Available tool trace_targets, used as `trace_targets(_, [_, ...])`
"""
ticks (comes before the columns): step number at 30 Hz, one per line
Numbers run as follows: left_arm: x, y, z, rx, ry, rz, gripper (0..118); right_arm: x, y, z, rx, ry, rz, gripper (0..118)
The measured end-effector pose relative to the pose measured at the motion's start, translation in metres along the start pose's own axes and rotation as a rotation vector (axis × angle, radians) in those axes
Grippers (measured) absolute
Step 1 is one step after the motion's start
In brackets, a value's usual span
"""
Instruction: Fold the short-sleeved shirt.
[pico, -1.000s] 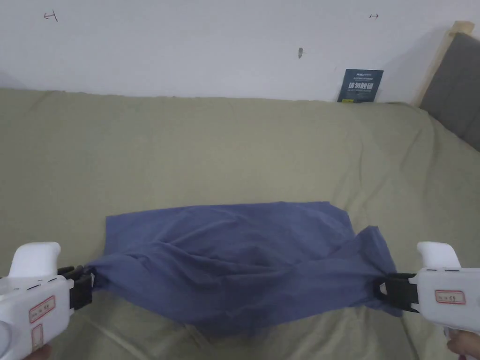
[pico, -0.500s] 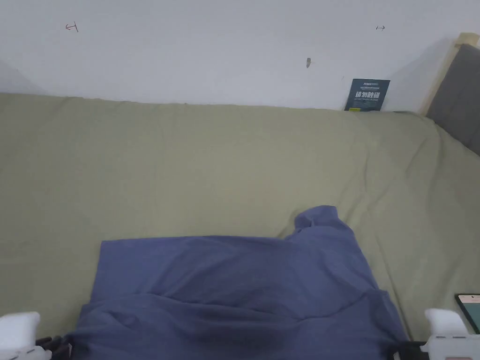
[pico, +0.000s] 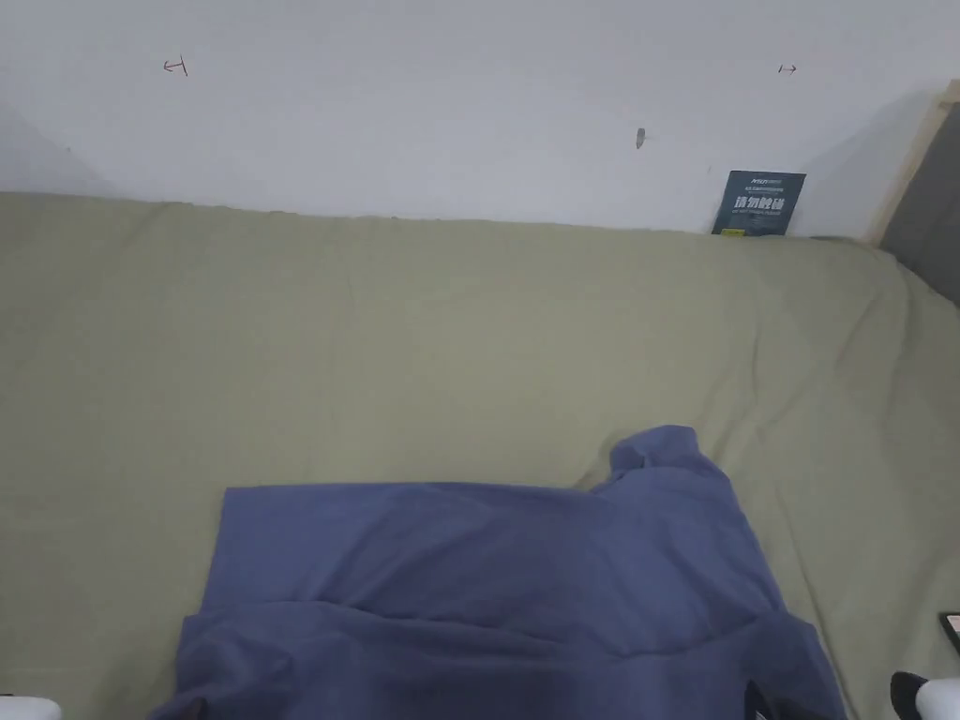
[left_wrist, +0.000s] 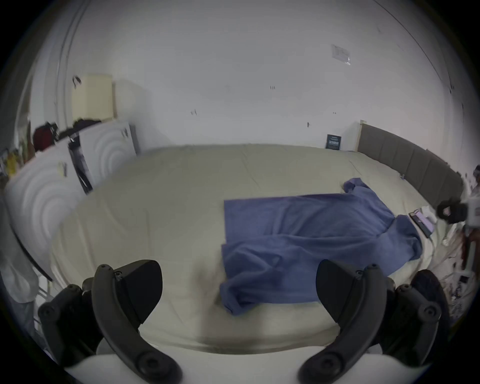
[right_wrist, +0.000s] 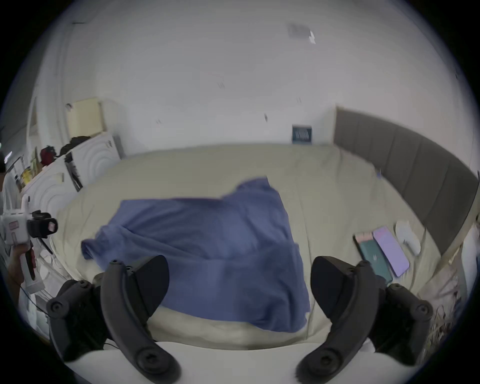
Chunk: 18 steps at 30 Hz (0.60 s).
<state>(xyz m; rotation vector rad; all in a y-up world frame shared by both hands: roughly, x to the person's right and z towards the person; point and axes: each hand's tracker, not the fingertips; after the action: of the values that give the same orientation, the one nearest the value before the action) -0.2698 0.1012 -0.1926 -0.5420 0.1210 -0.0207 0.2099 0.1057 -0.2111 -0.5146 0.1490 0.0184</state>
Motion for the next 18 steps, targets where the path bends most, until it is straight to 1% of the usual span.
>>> trace_targets(1, [0.002,0.000,0.004,0.017,0.017,-0.015,116,-0.009,0.002,0.005,0.015,-0.001,0.000,99])
trace_targets(2, [0.003,0.000,0.005,0.008,-0.017,-0.010,110,-0.016,0.004,0.007,0.024,0.003,-0.003,73])
trace_targets(3, [0.004,0.000,0.005,0.001,-0.043,-0.011,70,-0.022,0.005,0.007,0.018,0.001,-0.002,19])
trace_targets(4, [0.004,0.002,-0.002,-0.006,-0.057,-0.010,0,-0.027,0.005,0.004,0.016,-0.007,0.005,0])
trace_targets(5, [0.005,0.003,-0.009,-0.094,-0.042,0.008,0,-0.031,0.004,0.005,0.030,0.005,0.007,0])
trace_targets(6, [0.005,0.009,-0.017,-0.071,-0.078,-0.011,0,-0.033,0.007,0.001,0.024,0.053,0.002,0])
trace_targets(7, [0.002,0.014,-0.027,-0.105,-0.097,-0.008,0,-0.037,0.009,-0.003,0.000,0.079,-0.002,0])
trace_targets(8, [-0.003,0.017,-0.041,-0.128,-0.101,0.004,0,-0.041,0.010,-0.006,0.004,0.059,0.002,0])
trace_targets(11, [-0.014,0.047,-0.089,-0.154,-0.093,-0.007,0,-0.040,0.012,-0.020,-0.017,0.071,0.013,0])
trace_targets(14, [-0.027,0.074,-0.170,-0.260,-0.097,0.006,0,-0.036,0.013,-0.037,-0.047,0.079,0.009,0])
trace_targets(15, [-0.031,0.082,-0.197,-0.276,-0.093,0.011,5,-0.036,0.014,-0.042,-0.061,0.076,0.008,0])
trace_targets(16, [-0.028,0.088,-0.230,-0.354,-0.104,-0.001,21,-0.035,0.015,-0.047,-0.073,0.074,0.007,0])
trace_targets(17, [-0.030,0.093,-0.260,-0.400,-0.084,-0.002,57,-0.033,0.015,-0.051,-0.079,0.077,0.005,0])
trace_targets(18, [-0.030,0.096,-0.284,-0.421,-0.053,-0.023,112,-0.029,0.014,-0.057,-0.086,0.075,0.002,0])
